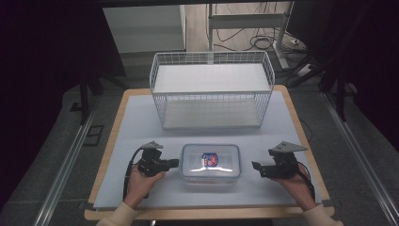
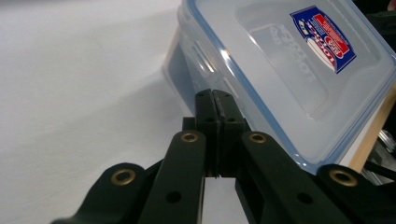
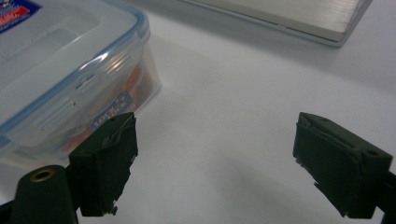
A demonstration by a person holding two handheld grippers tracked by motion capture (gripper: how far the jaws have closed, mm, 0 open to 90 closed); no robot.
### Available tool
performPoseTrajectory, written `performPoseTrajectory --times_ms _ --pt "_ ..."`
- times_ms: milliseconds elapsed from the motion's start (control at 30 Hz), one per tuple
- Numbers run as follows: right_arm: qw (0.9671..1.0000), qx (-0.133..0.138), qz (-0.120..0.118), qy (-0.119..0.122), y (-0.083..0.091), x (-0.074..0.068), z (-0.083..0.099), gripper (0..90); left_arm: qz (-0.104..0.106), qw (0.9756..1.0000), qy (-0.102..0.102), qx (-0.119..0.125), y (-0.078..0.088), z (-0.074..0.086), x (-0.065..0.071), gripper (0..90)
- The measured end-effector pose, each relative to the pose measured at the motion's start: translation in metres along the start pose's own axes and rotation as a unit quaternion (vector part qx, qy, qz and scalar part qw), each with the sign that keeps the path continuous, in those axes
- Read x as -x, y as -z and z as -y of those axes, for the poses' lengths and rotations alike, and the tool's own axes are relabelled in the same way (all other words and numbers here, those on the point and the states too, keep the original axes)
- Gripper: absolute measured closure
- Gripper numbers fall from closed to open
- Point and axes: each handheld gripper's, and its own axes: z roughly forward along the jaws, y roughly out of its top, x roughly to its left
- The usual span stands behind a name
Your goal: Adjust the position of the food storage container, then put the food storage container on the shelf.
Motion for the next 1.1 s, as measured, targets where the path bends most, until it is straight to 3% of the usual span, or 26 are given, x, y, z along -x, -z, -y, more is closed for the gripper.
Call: performPoseTrajectory --times_ms 100,233,300,467,567,900,933,967,1100 --pt "0.9999 0.010 0.001 -0.005 0.002 -0.001 0.000 14.8 -0.009 0.9999 0.000 0.010 0.008 0.004 -0.006 88.8" --pt "0.9994 0.019 -0.018 -0.022 0.003 0.000 -0.001 14.8 -0.024 0.9995 0.003 0.021 0.017 0.007 -0.014 84.9" --pt "0.9990 0.018 -0.027 -0.032 0.003 0.001 -0.001 14.8 -0.036 0.9987 0.003 0.036 0.021 0.009 -0.017 75.3" --pt "0.9985 0.019 -0.037 -0.037 0.003 0.002 -0.001 14.9 -0.039 0.9976 0.029 0.049 0.026 0.007 -0.023 39.5" --pt "0.9980 0.021 -0.045 -0.040 0.005 0.002 -0.001 15.0 -0.031 0.9980 0.029 0.047 0.026 0.006 -0.022 26.1" --pt "0.9959 0.002 -0.078 -0.046 0.007 0.000 0.000 16.1 -0.008 0.9976 0.045 0.053 0.026 0.001 -0.022 13.4" --pt "0.9954 0.001 -0.083 -0.048 0.008 0.000 0.000 16.0 -0.001 0.9977 0.046 0.051 0.026 0.000 -0.022 13.0" --pt "0.9941 0.000 -0.094 -0.055 0.009 0.000 0.000 15.7 0.018 0.9975 0.052 0.044 0.022 -0.002 -0.022 11.2" --pt "0.9917 0.002 -0.110 -0.067 0.009 -0.001 -0.001 15.3 0.037 0.9971 0.056 0.034 0.015 -0.005 -0.021 10.2"
